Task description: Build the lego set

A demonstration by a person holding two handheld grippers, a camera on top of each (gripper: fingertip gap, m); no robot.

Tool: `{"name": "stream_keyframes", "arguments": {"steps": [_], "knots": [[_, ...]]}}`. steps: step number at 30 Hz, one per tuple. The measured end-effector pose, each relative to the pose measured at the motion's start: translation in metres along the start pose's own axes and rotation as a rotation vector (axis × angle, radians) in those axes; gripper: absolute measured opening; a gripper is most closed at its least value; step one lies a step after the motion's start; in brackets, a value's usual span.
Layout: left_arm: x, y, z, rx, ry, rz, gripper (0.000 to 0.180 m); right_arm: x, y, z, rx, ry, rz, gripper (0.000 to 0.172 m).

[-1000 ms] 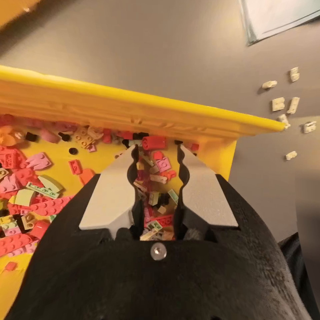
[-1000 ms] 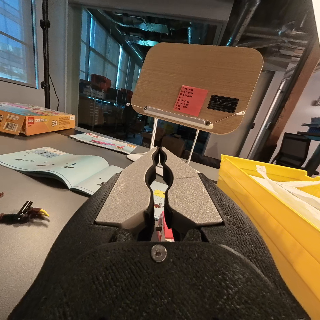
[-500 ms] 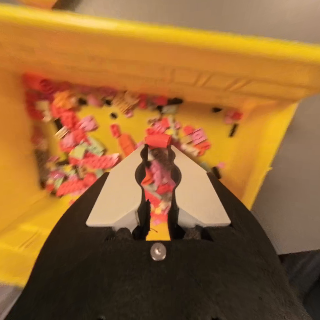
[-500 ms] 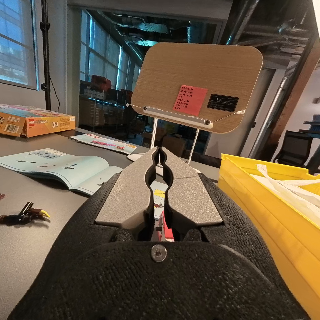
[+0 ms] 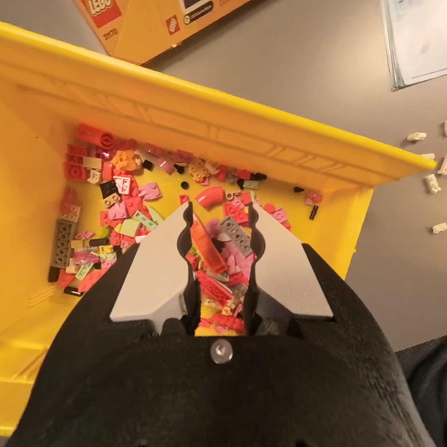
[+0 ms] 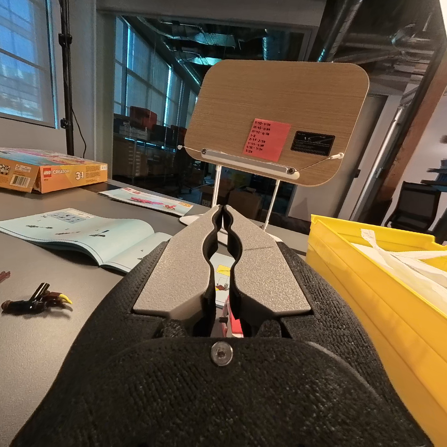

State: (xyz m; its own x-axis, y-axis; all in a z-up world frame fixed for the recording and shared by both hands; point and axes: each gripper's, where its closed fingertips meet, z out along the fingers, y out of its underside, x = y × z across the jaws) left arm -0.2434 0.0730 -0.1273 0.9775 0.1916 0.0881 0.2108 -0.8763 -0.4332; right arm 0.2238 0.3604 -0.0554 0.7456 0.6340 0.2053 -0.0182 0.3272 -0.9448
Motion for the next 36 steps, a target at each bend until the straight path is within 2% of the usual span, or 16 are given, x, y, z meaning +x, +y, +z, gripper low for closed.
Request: {"name": "stream_keyframes", "arguments": {"steps": [4, 8, 10, 15, 17, 22, 24, 30, 33, 36], "knots": [[-0.016, 0.009, -0.007, -0.057, -0.022, -0.009, 0.055, -0.001, 0.000, 0.000, -0.002, -0.002, -0.004, 0.000], [-0.045, 0.022, -0.015, -0.136, -0.122, -0.010, 0.085, -0.002, 0.000, 0.000, -0.004, -0.006, -0.017, 0.000], [-0.059, 0.024, -0.020, -0.149, -0.148, -0.007, 0.088, -0.003, 0.001, 0.000, -0.007, -0.004, -0.030, 0.000], [-0.080, 0.010, -0.024, -0.106, -0.100, -0.015, 0.074, -0.002, 0.002, 0.000, -0.021, 0.024, -0.059, 0.000], [-0.092, 0.006, -0.024, -0.124, -0.110, -0.006, 0.072, 0.003, 0.001, -0.001, -0.013, 0.043, -0.040, 0.000], [-0.096, -0.005, -0.012, -0.154, -0.004, -0.029, 0.053, 0.014, 0.001, -0.003, -0.010, 0.097, -0.006, 0.000], [-0.100, -0.007, -0.005, -0.172, -0.013, -0.036, 0.044, 0.015, 0.002, -0.003, -0.019, 0.110, -0.022, 0.000], [-0.122, 0.031, 0.004, -0.436, -0.221, 0.105, 0.004, 0.015, 0.006, -0.001, -0.050, 0.140, -0.087, 0.000], [-0.118, 0.048, 0.007, -0.519, -0.220, 0.149, 0.000, 0.015, 0.006, -0.001, -0.059, 0.148, -0.101, 0.000], [-0.100, 0.041, 0.018, -0.438, -0.151, 0.153, 0.003, 0.014, 0.007, 0.000, -0.065, 0.143, -0.107, 0.000]]}}
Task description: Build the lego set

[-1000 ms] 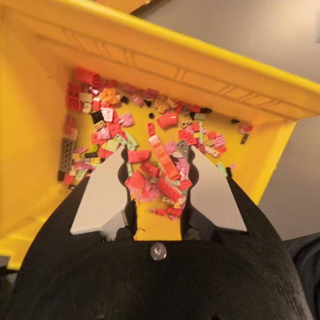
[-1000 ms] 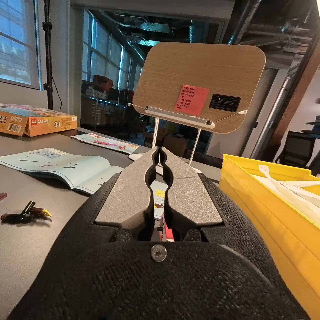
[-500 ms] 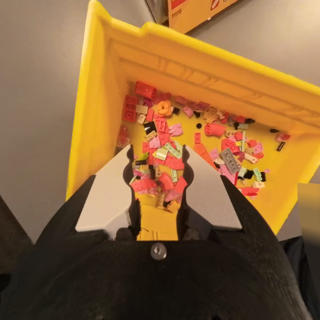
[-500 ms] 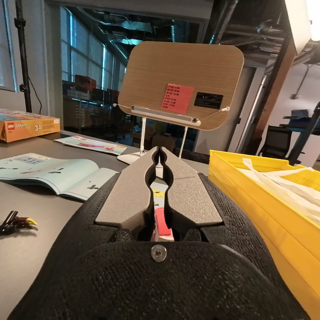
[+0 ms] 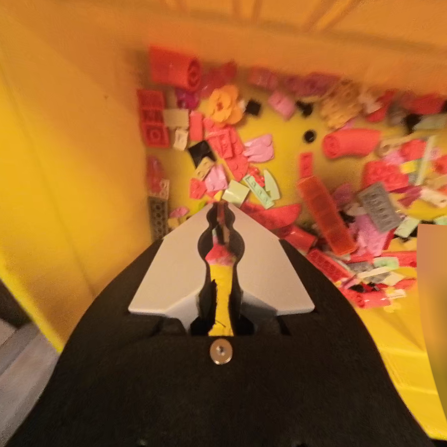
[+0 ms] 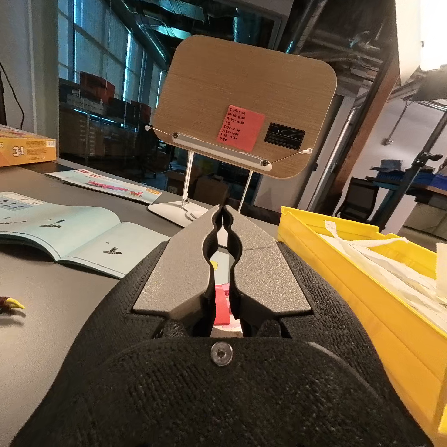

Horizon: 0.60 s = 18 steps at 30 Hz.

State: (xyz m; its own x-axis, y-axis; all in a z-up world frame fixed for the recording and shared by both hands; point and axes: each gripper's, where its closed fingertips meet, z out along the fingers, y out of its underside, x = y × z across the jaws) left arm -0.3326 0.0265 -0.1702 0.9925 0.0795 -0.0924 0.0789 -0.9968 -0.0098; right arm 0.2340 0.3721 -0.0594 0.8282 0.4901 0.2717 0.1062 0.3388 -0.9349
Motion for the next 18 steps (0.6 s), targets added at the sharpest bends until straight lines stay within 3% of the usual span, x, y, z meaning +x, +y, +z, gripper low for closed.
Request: {"name": "stream_keyframes", "arguments": {"steps": [2, 4, 6, 8, 9, 11, 18], "knots": [[0.026, -0.019, -0.006, 0.124, 0.124, 0.035, 0.004, 0.000, 0.000, 0.000, -0.001, 0.000, -0.001, 0.000], [0.050, -0.030, -0.018, 0.212, 0.255, 0.052, 0.018, 0.001, 0.000, 0.000, 0.000, 0.003, 0.000, 0.000], [0.061, -0.032, -0.030, 0.257, 0.309, 0.068, 0.048, 0.002, 0.000, 0.000, 0.001, 0.007, 0.003, 0.000], [0.069, -0.025, -0.035, 0.238, 0.329, 0.078, 0.091, 0.002, 0.000, 0.000, 0.002, 0.008, 0.003, 0.000], [0.072, -0.019, -0.034, 0.214, 0.316, 0.094, 0.110, 0.002, 0.000, 0.000, 0.001, 0.007, 0.002, 0.000], [0.075, -0.011, -0.030, 0.195, 0.258, 0.168, 0.128, 0.001, 0.000, 0.000, -0.001, 0.008, -0.002, 0.000], [0.069, 0.011, -0.013, 0.105, 0.065, 0.341, 0.149, 0.004, 0.001, 0.000, -0.003, 0.023, 0.000, 0.000]]}}
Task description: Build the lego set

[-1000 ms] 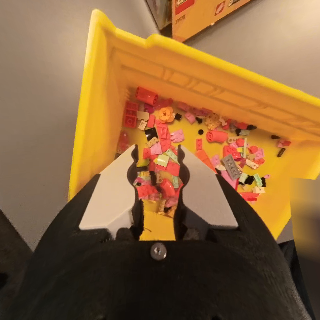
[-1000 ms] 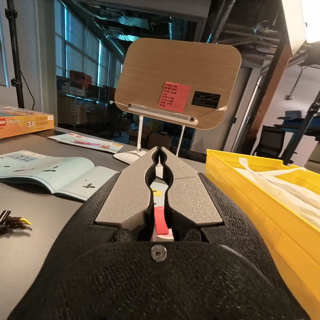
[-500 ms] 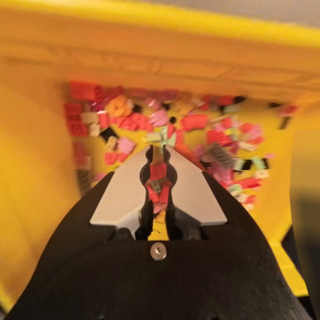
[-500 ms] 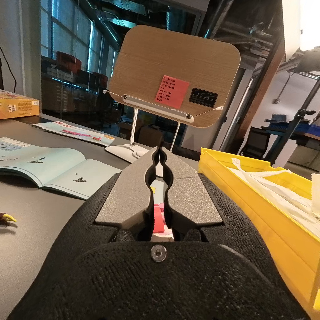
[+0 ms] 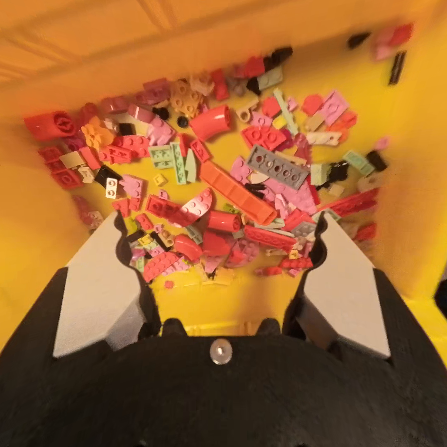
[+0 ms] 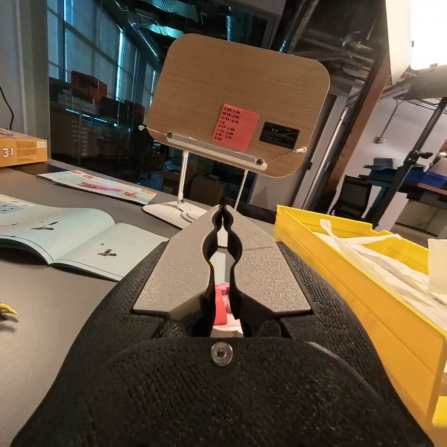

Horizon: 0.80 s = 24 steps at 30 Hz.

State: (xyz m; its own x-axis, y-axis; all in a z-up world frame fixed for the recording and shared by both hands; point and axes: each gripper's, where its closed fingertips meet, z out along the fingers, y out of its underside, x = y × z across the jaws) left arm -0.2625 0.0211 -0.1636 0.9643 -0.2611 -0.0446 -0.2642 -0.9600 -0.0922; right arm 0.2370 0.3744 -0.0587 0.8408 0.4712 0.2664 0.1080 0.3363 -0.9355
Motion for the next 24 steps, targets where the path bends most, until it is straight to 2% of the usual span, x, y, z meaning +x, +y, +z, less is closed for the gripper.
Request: {"name": "stream_keyframes", "arguments": {"steps": [2, 6, 9, 11, 14, 16, 17, 19, 21, 24], "knots": [[0.003, 0.006, 0.005, -0.057, -0.047, 0.067, 0.150, 0.001, 0.000, 0.000, 0.001, 0.006, 0.006, 0.000], [0.015, 0.005, 0.012, -0.091, -0.030, 0.158, 0.152, 0.002, 0.000, -0.001, 0.004, 0.008, 0.013, 0.000], [0.002, 0.000, 0.016, -0.089, -0.088, 0.178, 0.154, 0.003, 0.000, -0.001, 0.005, 0.008, 0.015, 0.000], [-0.008, -0.005, 0.014, -0.065, -0.101, 0.157, 0.149, 0.003, -0.001, -0.001, 0.006, 0.008, 0.016, 0.000], [-0.046, -0.010, -0.002, -0.019, -0.245, 0.088, 0.125, 0.003, -0.001, -0.001, 0.007, 0.007, 0.019, 0.000], [-0.081, -0.011, -0.022, 0.052, -0.367, -0.130, 0.098, 0.003, -0.001, -0.001, 0.009, 0.006, 0.022, 0.000], [-0.089, -0.008, -0.029, 0.075, -0.353, -0.253, 0.092, 0.003, -0.001, -0.001, 0.010, 0.006, 0.023, 0.000], [-0.091, 0.012, -0.028, -0.010, -0.247, -0.409, 0.088, 0.004, -0.001, -0.001, 0.011, 0.006, 0.027, 0.000], [-0.094, 0.031, -0.025, -0.097, -0.213, -0.447, 0.069, 0.004, -0.001, -0.001, 0.014, 0.005, 0.030, 0.000], [-0.087, 0.058, -0.016, -0.256, -0.156, -0.467, 0.051, 0.004, -0.001, -0.001, 0.015, -0.001, 0.036, 0.000]]}}
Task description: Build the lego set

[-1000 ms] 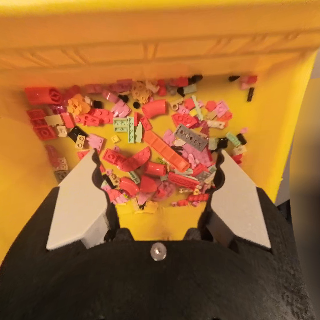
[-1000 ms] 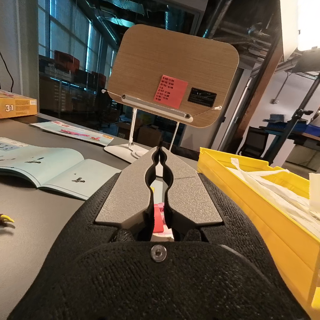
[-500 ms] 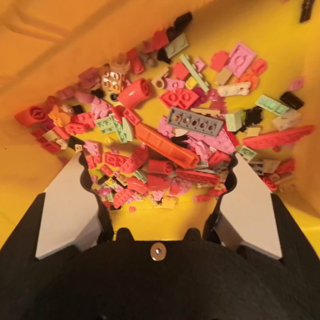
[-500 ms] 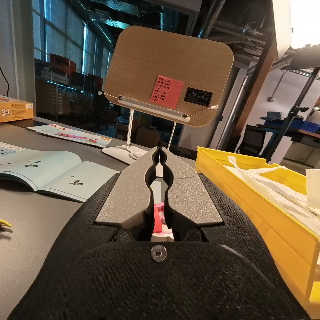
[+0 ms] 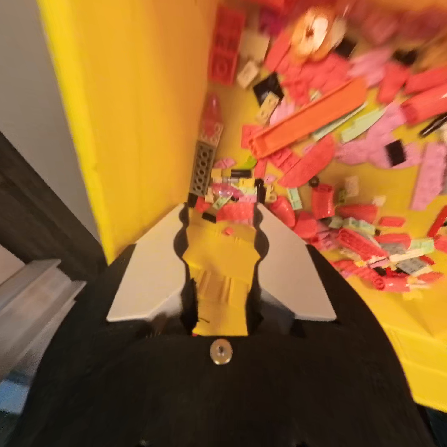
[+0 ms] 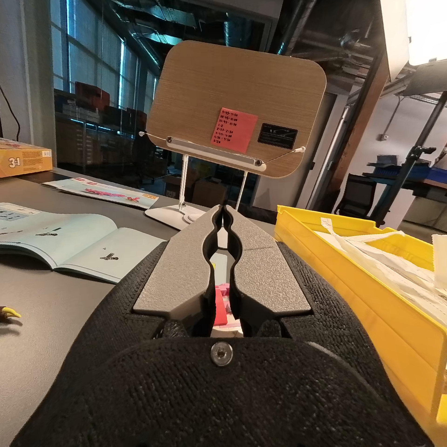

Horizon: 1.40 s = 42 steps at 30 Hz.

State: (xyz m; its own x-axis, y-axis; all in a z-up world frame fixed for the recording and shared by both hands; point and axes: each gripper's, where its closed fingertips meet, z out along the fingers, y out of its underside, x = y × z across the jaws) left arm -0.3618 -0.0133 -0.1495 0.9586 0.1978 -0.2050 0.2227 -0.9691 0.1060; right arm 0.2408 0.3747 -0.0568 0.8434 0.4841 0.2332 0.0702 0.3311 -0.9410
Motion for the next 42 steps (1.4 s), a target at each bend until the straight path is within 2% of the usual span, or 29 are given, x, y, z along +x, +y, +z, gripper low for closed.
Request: {"name": "stream_keyframes", "arguments": {"steps": [3, 4, 7, 10, 13, 14, 16, 18, 20, 24, 27, 32, 34, 37, 39, 42], "knots": [[0.002, 0.021, 0.014, -0.142, 0.013, 0.023, 0.021, 0.001, 0.000, 0.000, 0.002, 0.000, 0.005, 0.000], [0.002, 0.026, 0.018, -0.175, 0.014, 0.031, 0.000, 0.001, 0.000, 0.000, 0.002, 0.000, 0.005, 0.000], [0.012, 0.034, 0.024, -0.229, 0.068, 0.060, 0.000, 0.000, 0.000, 0.000, 0.002, -0.001, 0.005, 0.000], [0.034, 0.018, 0.022, -0.144, 0.187, 0.095, 0.000, 0.000, 0.000, 0.000, 0.003, -0.003, 0.003, 0.000], [0.073, -0.018, -0.002, 0.076, 0.422, 0.124, 0.000, 0.000, 0.000, 0.000, 0.004, -0.005, 0.002, 0.000], [0.075, -0.031, -0.011, 0.147, 0.453, 0.101, 0.000, 0.000, -0.001, 0.000, 0.004, -0.005, 0.003, 0.000], [0.054, -0.051, -0.021, 0.258, 0.369, 0.041, 0.000, 0.000, -0.001, -0.001, 0.005, -0.004, 0.006, 0.000], [0.021, -0.057, -0.023, 0.279, 0.203, 0.005, 0.000, 0.001, -0.001, -0.001, 0.007, -0.004, 0.011, 0.000], [0.001, -0.051, -0.019, 0.226, 0.090, 0.012, 0.000, 0.001, -0.001, -0.001, 0.010, -0.004, 0.017, 0.000], [-0.015, -0.031, 0.002, 0.049, -0.043, 0.082, 0.000, 0.001, -0.001, -0.001, 0.012, -0.009, 0.028, 0.000], [-0.014, -0.017, 0.015, -0.050, -0.049, 0.118, 0.000, 0.000, -0.002, -0.001, 0.015, -0.021, 0.038, 0.000], [-0.007, -0.019, 0.022, -0.042, -0.025, 0.123, 0.000, -0.001, -0.002, -0.001, 0.016, -0.024, 0.038, 0.000], [0.011, -0.030, 0.017, 0.043, 0.085, 0.175, 0.000, -0.001, -0.002, -0.001, 0.016, -0.025, 0.040, 0.000], [0.062, -0.044, -0.007, 0.181, 0.445, 0.167, 0.000, -0.001, -0.002, -0.001, 0.015, -0.029, 0.046, 0.000], [0.073, -0.047, -0.020, 0.237, 0.518, 0.182, 0.000, 0.000, -0.002, -0.001, 0.018, -0.026, 0.051, 0.000], [0.097, -0.025, -0.033, 0.231, 0.559, 0.412, 0.000, 0.001, -0.002, -0.001, 0.020, -0.023, 0.058, 0.000]]}}
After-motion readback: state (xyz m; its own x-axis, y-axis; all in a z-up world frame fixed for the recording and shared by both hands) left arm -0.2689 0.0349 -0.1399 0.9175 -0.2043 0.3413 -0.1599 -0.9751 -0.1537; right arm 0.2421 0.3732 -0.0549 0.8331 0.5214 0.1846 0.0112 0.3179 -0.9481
